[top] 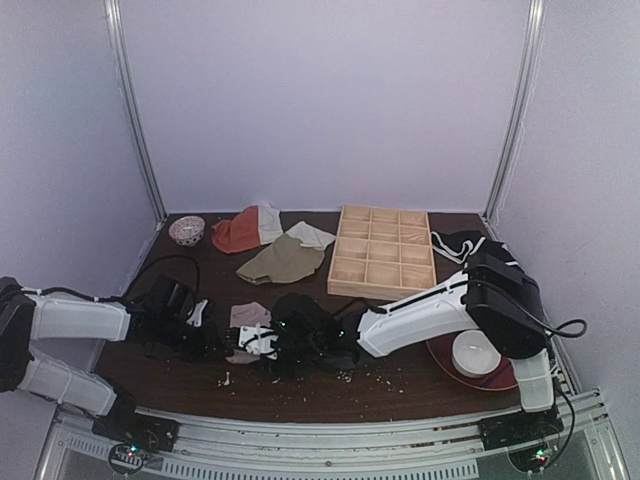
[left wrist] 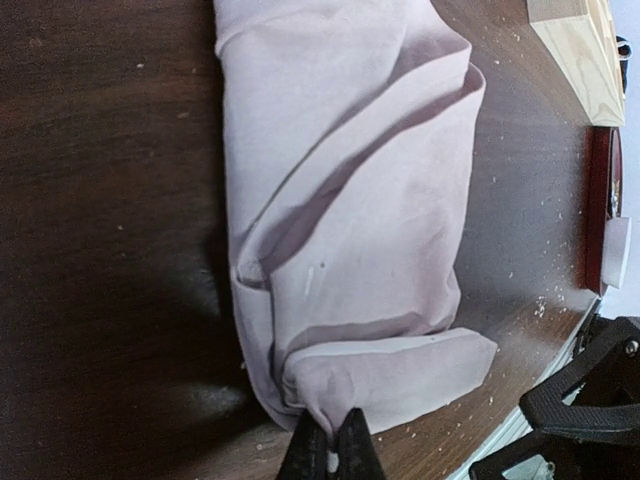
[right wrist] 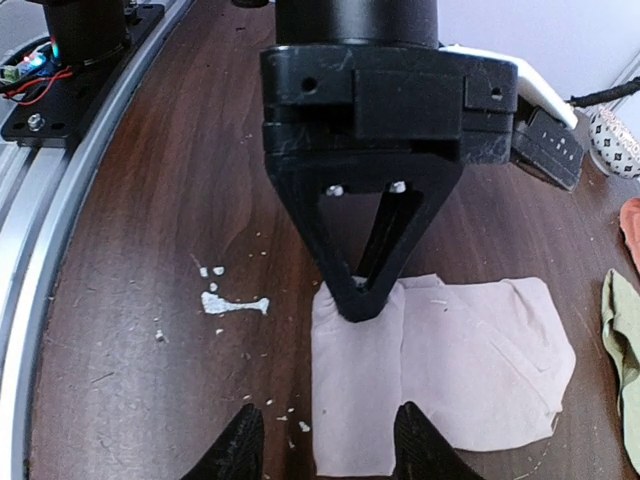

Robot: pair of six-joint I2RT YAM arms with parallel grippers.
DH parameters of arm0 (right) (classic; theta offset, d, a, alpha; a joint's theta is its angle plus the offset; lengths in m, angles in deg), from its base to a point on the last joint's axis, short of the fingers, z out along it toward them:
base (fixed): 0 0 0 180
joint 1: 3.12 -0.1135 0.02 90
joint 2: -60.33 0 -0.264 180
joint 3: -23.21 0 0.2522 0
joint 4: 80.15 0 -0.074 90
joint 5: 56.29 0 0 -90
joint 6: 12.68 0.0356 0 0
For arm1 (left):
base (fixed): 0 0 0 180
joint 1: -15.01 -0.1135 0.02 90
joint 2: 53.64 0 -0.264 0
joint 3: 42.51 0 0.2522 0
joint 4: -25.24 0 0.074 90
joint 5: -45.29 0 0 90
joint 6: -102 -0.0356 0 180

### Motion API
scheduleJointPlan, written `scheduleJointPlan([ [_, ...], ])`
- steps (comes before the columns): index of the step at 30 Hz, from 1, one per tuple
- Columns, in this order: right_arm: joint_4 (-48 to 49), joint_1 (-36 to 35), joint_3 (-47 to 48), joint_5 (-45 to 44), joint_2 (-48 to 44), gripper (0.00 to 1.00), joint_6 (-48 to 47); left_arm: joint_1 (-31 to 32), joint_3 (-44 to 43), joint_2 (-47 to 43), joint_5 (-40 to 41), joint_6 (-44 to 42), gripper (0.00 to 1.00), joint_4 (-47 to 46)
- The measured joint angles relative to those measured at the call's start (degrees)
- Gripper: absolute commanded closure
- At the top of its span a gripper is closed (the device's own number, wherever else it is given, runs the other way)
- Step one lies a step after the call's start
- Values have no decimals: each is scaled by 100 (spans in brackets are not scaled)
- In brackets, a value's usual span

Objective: Roll the underwear
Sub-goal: Roll the underwear at the center of the board.

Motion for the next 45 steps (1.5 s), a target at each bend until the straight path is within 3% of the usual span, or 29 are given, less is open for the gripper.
scheduleJointPlan([
  [20,334,0,437,-280,820,58,-896,0,-31,55,-83,0,100,15],
  [34,-426,-11,981,-645,955,64,-804,-2,-74,79,-114,0,100,61],
  [36,-452,-13,984,-684,955,67,-752,-7,-74,79,-129,0,100,61],
  [45,-470,-31,994,-833,955,98,-688,-11,-96,157,-210,0,100,61],
])
